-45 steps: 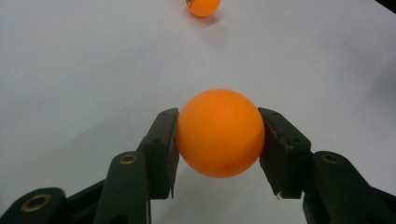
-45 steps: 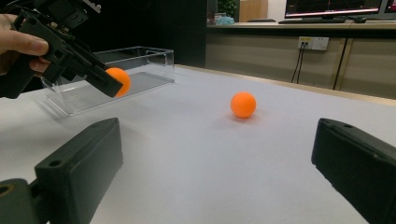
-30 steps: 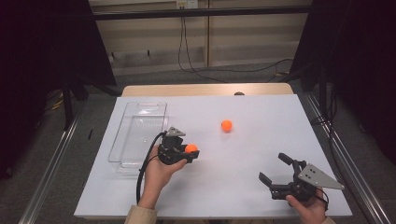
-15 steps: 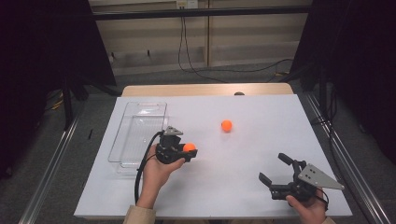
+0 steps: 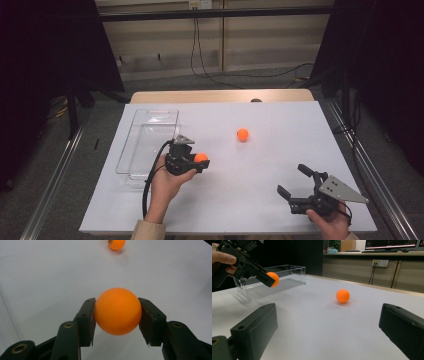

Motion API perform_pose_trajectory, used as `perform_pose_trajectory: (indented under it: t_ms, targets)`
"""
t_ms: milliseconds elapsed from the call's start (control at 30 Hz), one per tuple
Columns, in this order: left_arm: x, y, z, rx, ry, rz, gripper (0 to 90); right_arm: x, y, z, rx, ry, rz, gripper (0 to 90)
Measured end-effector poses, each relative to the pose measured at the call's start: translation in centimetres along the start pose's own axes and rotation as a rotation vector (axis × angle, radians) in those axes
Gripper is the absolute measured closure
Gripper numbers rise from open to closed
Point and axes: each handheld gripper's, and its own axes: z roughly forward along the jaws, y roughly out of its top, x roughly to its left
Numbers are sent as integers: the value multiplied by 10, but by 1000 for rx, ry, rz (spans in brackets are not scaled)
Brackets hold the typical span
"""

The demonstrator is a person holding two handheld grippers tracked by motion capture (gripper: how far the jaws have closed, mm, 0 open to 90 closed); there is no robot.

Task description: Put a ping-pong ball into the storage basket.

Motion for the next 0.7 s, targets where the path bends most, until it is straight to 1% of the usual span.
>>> perform_pose_trajectory:
  t_ms: [33, 100, 133, 200, 233, 267, 333, 467, 500, 533, 567, 600, 633, 667, 700]
  targets:
    - [1, 1, -2, 16, 8, 13, 511, 0, 0, 0, 0, 0, -1, 12]
    - [1, 1, -3, 0, 7, 1, 511, 0, 0, 0, 0, 0, -4, 12]
    - [1, 1, -3, -11, 5, -15, 511, 0, 0, 0, 0, -1, -1, 12]
    - [3, 1, -5, 4, 6, 6, 511, 0, 0, 0, 0, 2, -1, 12]
    - [3, 1, -6, 14, 8, 7, 511, 0, 0, 1, -5, 4, -2, 12]
    - [3, 1, -6, 12, 4, 6, 511, 0, 0, 1, -2, 4, -8, 12]
    - [3, 1, -5, 7, 3, 6, 511, 0, 0, 1, -2, 4, -6, 12]
    - [4, 2, -7, 23, 12, 8, 511, 1, 0, 1, -2, 0, -4, 12]
    - [3, 1, -6, 13, 5, -3, 511, 0, 0, 1, -1, 4, -8, 11]
    - [3, 1, -7, 15, 11, -2, 511, 1, 0, 1, -6, 1, 1, 11]
    - [3, 2, -7, 15, 16, -1, 511, 0, 0, 1, -3, 4, -4, 11]
    - [3, 1, -7, -5, 22, -12, 511, 0, 0, 1, -4, 4, -3, 11]
    - [4, 2, -7, 0, 18, 0, 511, 0, 0, 1, -4, 4, -3, 11]
    - [4, 2, -8, 4, 11, -1, 511, 0, 0, 1, -4, 4, -4, 11]
    - [3, 2, -9, 11, 17, -2, 511, 0, 0, 1, -4, 4, -3, 11]
